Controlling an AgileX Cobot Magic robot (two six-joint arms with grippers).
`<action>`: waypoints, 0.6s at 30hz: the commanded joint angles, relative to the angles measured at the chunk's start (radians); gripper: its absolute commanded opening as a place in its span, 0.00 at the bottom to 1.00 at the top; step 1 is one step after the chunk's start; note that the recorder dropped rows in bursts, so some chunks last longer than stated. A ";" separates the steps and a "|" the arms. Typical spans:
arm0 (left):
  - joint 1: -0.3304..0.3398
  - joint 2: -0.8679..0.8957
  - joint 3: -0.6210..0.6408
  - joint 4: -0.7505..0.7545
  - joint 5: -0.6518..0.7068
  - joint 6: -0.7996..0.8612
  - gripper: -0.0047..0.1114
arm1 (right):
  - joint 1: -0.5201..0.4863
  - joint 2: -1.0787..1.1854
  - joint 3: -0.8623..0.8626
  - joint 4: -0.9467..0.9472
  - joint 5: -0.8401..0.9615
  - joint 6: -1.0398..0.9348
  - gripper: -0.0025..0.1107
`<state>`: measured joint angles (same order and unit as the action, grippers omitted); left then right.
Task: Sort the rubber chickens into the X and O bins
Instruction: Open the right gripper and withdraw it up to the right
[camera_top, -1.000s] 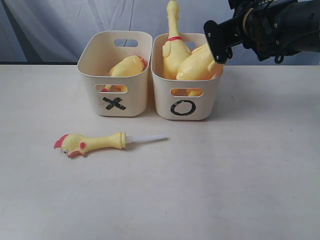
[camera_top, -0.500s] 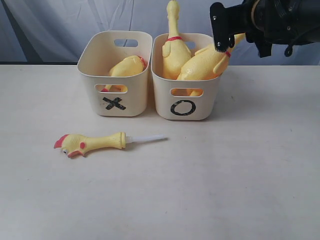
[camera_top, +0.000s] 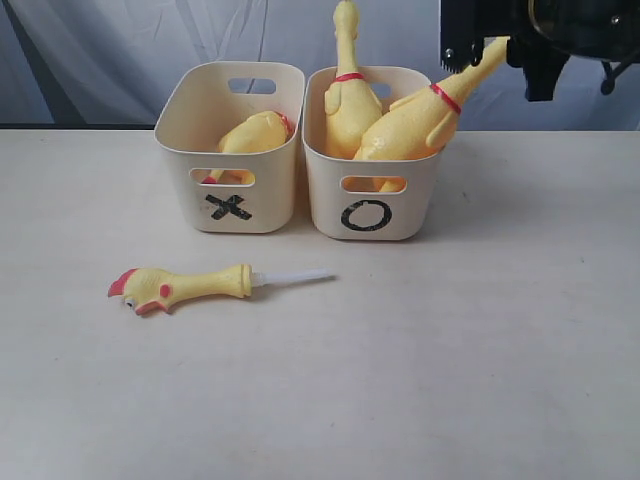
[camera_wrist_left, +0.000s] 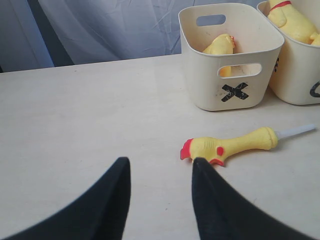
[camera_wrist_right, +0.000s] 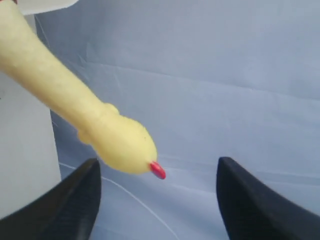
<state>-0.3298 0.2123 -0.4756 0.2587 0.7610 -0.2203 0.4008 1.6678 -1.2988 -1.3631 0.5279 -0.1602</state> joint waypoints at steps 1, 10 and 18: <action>-0.001 -0.008 0.004 -0.001 0.000 -0.003 0.38 | -0.003 -0.054 -0.003 0.096 0.008 0.004 0.57; -0.001 -0.008 0.004 0.007 0.000 -0.003 0.38 | -0.003 -0.160 -0.003 0.248 0.077 0.258 0.34; -0.001 -0.008 0.004 -0.039 0.007 -0.003 0.38 | -0.005 -0.266 -0.001 0.421 0.263 0.557 0.02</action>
<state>-0.3298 0.2123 -0.4756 0.2481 0.7610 -0.2203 0.4008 1.4369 -1.2988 -1.0199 0.7480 0.3390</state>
